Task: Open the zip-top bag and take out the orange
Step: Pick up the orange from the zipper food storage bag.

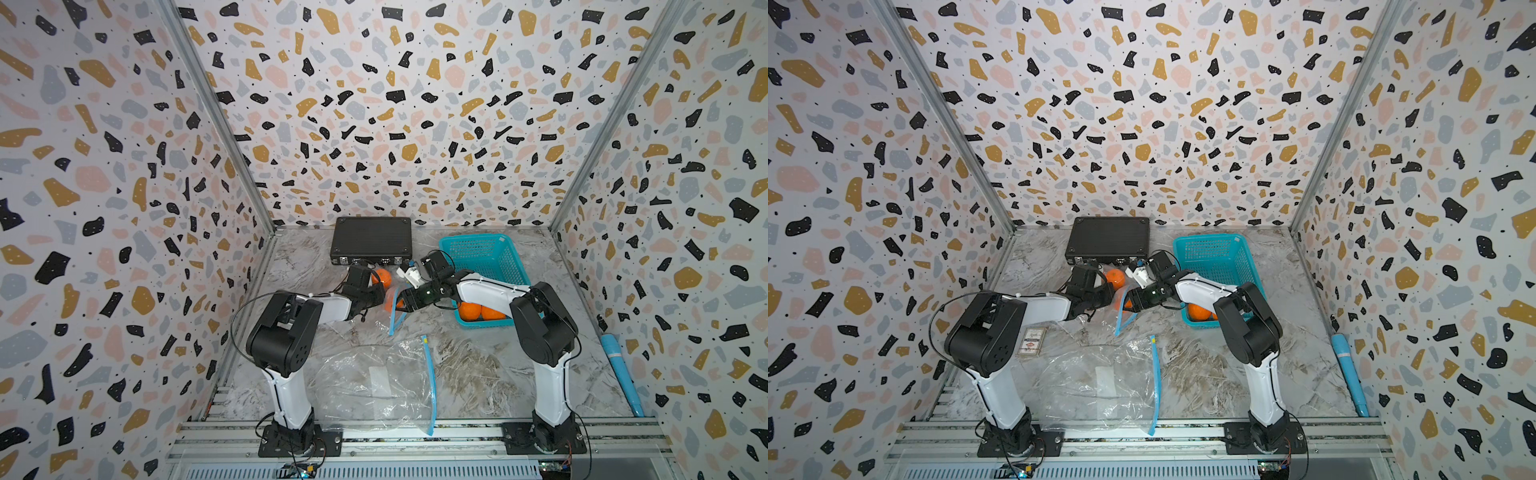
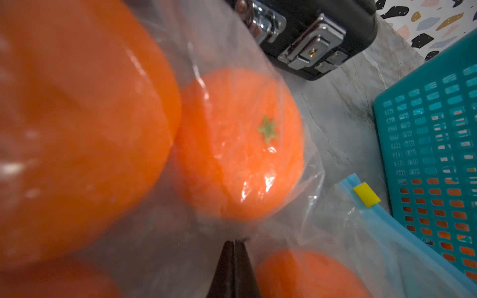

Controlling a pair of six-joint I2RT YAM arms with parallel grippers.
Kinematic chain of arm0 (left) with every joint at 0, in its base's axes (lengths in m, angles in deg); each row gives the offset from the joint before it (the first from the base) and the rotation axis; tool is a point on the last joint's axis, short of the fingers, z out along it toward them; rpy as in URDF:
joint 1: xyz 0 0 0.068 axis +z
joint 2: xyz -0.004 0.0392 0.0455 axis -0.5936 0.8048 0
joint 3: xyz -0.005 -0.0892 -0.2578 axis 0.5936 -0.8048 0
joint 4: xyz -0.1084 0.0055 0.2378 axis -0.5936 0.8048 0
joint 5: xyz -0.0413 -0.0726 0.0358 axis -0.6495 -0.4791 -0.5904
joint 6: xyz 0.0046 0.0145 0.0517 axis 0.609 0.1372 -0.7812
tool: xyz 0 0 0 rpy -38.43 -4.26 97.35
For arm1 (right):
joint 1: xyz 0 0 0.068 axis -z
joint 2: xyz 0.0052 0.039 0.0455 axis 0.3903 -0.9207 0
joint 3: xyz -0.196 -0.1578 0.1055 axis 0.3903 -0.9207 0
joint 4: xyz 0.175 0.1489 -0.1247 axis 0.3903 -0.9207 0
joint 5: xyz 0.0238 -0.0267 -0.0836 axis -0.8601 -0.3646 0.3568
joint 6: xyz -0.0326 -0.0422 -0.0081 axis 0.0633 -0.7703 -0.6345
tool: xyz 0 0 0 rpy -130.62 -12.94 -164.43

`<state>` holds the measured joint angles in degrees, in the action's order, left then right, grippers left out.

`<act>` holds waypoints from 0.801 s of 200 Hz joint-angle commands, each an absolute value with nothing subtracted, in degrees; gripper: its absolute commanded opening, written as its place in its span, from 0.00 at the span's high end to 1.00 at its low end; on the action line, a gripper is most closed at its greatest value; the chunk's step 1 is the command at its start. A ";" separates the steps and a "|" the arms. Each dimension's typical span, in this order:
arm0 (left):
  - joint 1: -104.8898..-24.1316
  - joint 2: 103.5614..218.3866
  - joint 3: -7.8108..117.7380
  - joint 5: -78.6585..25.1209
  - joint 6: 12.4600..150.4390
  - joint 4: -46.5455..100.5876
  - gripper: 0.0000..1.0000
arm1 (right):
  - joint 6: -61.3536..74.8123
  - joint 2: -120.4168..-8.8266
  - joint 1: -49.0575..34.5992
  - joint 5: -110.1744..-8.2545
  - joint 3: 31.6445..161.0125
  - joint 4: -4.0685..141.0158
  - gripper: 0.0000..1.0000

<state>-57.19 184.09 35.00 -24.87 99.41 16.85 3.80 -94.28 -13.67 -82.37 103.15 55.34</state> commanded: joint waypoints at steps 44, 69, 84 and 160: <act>-58.11 188.17 36.29 -29.10 97.73 20.04 1.00 | -2.35 -102.90 -14.53 -75.09 114.74 49.85 0.26; -58.13 188.65 36.53 -29.39 97.32 20.05 1.00 | -4.70 -106.35 -14.60 -73.50 120.02 45.53 0.21; -58.12 188.35 36.28 -29.26 97.29 19.96 1.00 | -5.03 -108.59 -14.59 -73.86 122.73 43.56 0.21; -57.84 188.38 35.82 -28.55 97.28 20.41 1.00 | -6.79 -111.55 -14.82 -74.16 128.25 38.47 0.34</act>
<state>-56.88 186.49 36.69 -24.63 97.64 16.81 -5.53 -111.87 -13.80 -76.25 129.66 40.93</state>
